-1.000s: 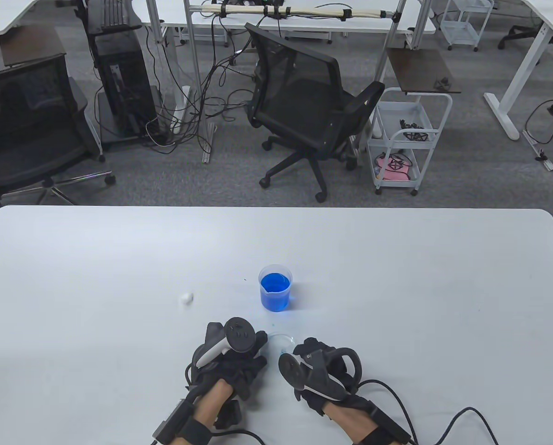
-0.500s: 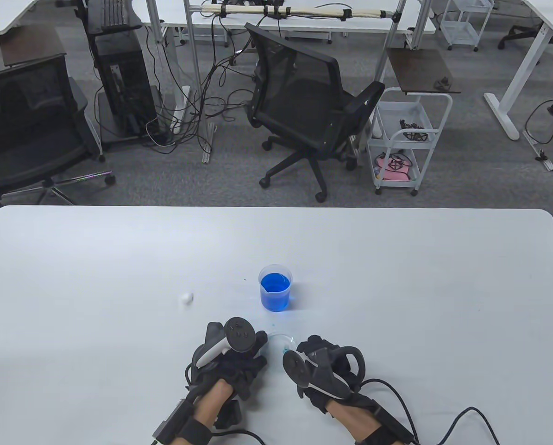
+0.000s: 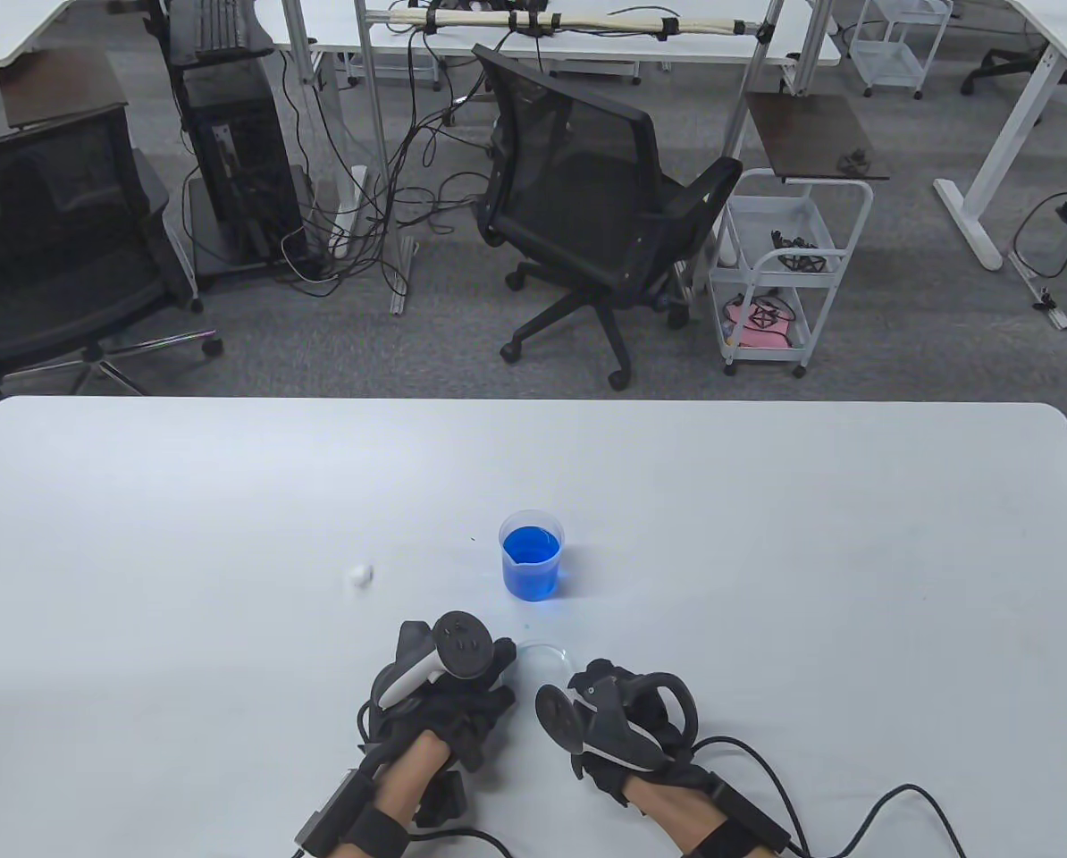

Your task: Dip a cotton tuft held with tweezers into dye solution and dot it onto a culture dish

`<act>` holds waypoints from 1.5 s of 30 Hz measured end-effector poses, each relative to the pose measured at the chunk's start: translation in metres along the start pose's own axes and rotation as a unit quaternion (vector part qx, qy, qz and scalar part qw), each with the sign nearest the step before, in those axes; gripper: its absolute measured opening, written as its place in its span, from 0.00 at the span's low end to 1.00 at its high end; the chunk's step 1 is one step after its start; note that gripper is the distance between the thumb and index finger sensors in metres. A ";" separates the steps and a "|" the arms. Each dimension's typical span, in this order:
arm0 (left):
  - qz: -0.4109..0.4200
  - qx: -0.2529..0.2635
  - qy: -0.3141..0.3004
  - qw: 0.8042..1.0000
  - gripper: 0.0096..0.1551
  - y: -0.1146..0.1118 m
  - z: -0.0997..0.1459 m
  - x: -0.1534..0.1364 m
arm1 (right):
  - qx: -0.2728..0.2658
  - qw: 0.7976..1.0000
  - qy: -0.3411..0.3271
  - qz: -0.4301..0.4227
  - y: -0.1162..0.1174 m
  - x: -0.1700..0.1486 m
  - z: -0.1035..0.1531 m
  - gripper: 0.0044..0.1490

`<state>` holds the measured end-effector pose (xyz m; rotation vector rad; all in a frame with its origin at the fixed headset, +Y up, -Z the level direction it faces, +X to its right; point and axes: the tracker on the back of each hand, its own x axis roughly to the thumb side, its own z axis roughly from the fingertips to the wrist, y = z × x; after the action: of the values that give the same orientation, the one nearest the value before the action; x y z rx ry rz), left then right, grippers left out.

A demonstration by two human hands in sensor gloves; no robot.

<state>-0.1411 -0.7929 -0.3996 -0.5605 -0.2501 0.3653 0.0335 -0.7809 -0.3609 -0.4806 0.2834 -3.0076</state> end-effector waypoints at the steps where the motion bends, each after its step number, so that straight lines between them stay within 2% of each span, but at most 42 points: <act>1: 0.001 -0.001 0.002 1.000 0.37 0.000 0.000 0.000 | -0.003 1.000 0.001 -0.002 0.000 0.000 -0.001 0.24; 10: -0.001 -0.001 0.000 1.000 0.37 0.001 0.000 -0.001 | -0.045 0.998 0.033 -0.025 -0.020 -0.011 -0.014 0.24; 17: -0.001 -0.002 0.000 1.000 0.37 0.000 0.000 0.000 | -0.003 1.000 0.016 0.006 0.006 -0.002 -0.018 0.24; 19: -0.002 -0.001 0.000 1.000 0.37 -0.001 0.000 0.000 | -0.006 1.000 0.015 0.007 0.007 -0.002 -0.017 0.24; 23: -0.001 -0.001 0.000 1.000 0.37 -0.001 0.000 0.000 | -0.008 1.000 0.019 0.003 0.004 -0.003 -0.018 0.24; 32: -0.002 0.000 -0.001 1.000 0.37 -0.001 0.000 0.000 | -0.055 0.998 0.038 -0.023 -0.019 -0.009 -0.023 0.24; 42: -0.002 0.000 0.000 1.000 0.37 -0.001 0.000 0.000 | -0.007 0.999 0.033 0.006 0.005 -0.005 -0.025 0.24; 45: -0.001 -0.001 0.000 1.000 0.37 -0.001 0.000 0.000 | -0.012 0.999 0.040 -0.007 0.002 -0.010 -0.024 0.24</act>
<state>-0.1405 -0.7937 -0.3984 -0.5613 -0.2509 0.3634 0.0360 -0.7779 -0.3869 -0.3666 0.3218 -3.0457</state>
